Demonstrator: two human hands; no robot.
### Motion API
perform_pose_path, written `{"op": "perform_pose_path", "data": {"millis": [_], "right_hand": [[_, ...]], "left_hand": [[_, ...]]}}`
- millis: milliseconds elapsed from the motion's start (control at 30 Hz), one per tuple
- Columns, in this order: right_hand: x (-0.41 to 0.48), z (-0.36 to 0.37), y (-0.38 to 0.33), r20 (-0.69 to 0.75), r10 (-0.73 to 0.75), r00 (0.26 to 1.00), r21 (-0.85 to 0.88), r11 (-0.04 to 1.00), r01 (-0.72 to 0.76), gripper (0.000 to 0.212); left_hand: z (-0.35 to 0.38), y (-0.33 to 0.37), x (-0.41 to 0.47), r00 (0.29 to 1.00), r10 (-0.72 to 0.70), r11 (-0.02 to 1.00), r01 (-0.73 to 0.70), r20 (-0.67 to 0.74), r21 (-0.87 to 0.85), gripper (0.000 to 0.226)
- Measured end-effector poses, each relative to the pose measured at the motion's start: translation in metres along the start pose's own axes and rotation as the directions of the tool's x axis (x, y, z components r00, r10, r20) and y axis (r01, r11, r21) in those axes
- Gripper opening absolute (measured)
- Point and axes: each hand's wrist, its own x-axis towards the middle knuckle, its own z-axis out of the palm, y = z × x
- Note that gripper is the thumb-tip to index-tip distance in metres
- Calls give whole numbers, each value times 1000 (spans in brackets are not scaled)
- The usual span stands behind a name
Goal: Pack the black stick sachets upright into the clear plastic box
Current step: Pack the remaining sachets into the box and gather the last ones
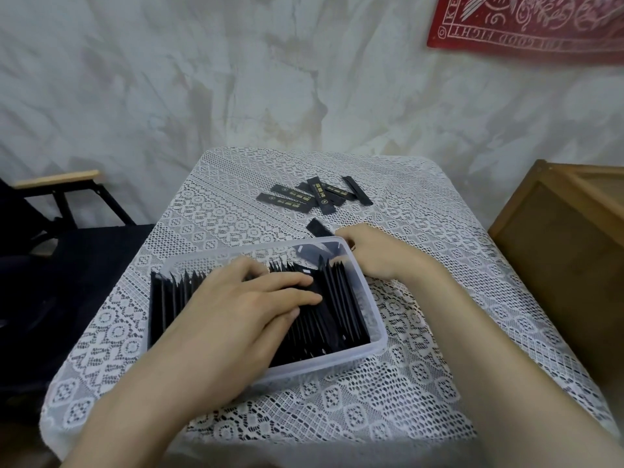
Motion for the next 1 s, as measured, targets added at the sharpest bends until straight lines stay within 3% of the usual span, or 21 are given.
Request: {"op": "perform_pose_path", "data": {"millis": [167, 300, 467, 600, 700, 767, 1000], "right_hand": [[-5, -3, 1, -8, 1, 1000, -28, 1000, -1, 15], [-9, -4, 5, -63, 46, 997, -45, 998, -48, 31], [-9, -6, 19, -171, 98, 980, 21, 995, -96, 5], [-8, -8, 17, -344, 134, 929, 95, 990, -108, 11], [-10, -10, 11, -195, 105, 975, 262, 964, -51, 6], [-12, -5, 7, -60, 61, 996, 228, 973, -46, 4], [3, -3, 8, -8, 88, 996, -7, 996, -88, 10]], "left_hand": [[0, 0, 0, 1000, -5, 1000, 5, 6, -1, 42], [-1, 1, 0, 1000, -8, 1000, 8, 5, -7, 43], [-1, 1, 0, 1000, -9, 1000, 9, 10, -4, 46], [-1, 1, 0, 1000, -13, 1000, 13, 10, -10, 46], [-1, 1, 0, 1000, -11, 1000, 11, 4, -11, 46], [-1, 1, 0, 1000, -12, 1000, 12, 7, -6, 46], [-1, 1, 0, 1000, -13, 1000, 13, 11, -8, 45]]}}
